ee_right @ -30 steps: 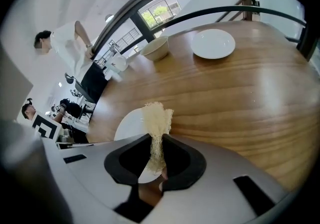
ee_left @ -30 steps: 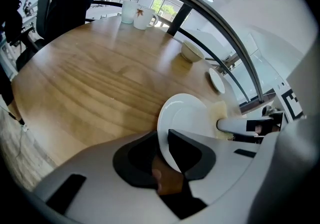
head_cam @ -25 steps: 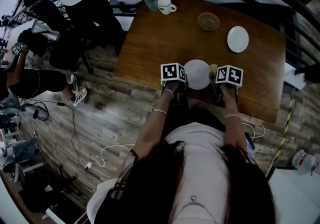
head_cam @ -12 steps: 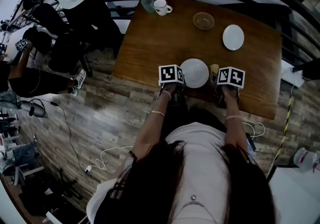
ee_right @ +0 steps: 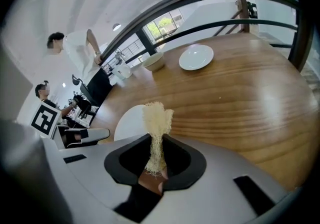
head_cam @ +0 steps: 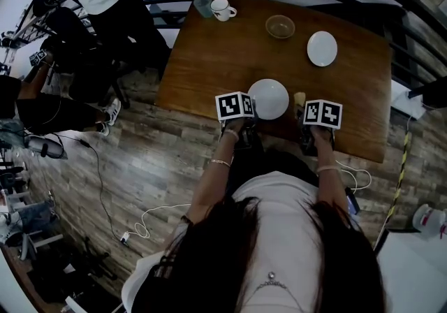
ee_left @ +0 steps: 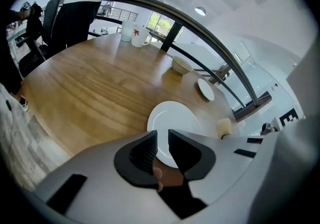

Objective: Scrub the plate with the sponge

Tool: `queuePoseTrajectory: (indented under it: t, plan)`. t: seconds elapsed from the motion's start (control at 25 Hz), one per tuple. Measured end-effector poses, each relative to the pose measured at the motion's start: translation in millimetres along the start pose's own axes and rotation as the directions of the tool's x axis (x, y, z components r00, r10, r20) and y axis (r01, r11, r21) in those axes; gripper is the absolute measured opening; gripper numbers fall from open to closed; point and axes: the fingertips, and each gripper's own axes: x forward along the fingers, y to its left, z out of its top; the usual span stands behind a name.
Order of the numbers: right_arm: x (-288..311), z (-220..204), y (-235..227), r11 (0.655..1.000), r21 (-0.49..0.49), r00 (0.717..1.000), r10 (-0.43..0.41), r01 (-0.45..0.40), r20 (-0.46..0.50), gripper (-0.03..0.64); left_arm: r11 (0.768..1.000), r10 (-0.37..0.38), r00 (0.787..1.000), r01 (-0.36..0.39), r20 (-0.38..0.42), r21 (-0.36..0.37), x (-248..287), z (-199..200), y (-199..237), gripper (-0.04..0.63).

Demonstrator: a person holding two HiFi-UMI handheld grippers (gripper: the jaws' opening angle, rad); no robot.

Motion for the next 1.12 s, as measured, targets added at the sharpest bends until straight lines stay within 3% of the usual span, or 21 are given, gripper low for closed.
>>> queuePoseTrajectory:
  t: [0.28, 0.52, 0.8, 1.0, 1.12]
  plan:
    - [-15, -4, 3, 0.997, -0.08, 0.998, 0.0, 0.005, 0.064, 0.08, 0.999, -0.019, 0.998, 0.021, 0.064, -0.03, -14, 2, -3, 0.072]
    - [-26, -4, 2, 0.991, -0.133, 0.993, 0.0, 0.016, 0.119, 0.08, 1.0, -0.026, 0.992, 0.028, 0.125, -0.011, -28, 8, -11, 0.066]
    - [-44, 2, 3, 0.988, -0.153, 0.984, -0.004, 0.032, 0.177, 0.08, 0.996, -0.063, 0.977, 0.047, 0.205, 0.082, -49, 18, -34, 0.053]
    - [-66, 15, 12, 0.977, -0.204, 0.958, -0.001, 0.062, 0.287, 0.08, 0.986, -0.116, 0.957, 0.077, 0.266, 0.15, -66, 21, -53, 0.049]
    - [-77, 19, 13, 0.971, -0.218, 0.941, -0.02, 0.098, 0.337, 0.08, 0.979, -0.118, 0.944, 0.058, 0.307, 0.197, -76, 24, -59, 0.049]
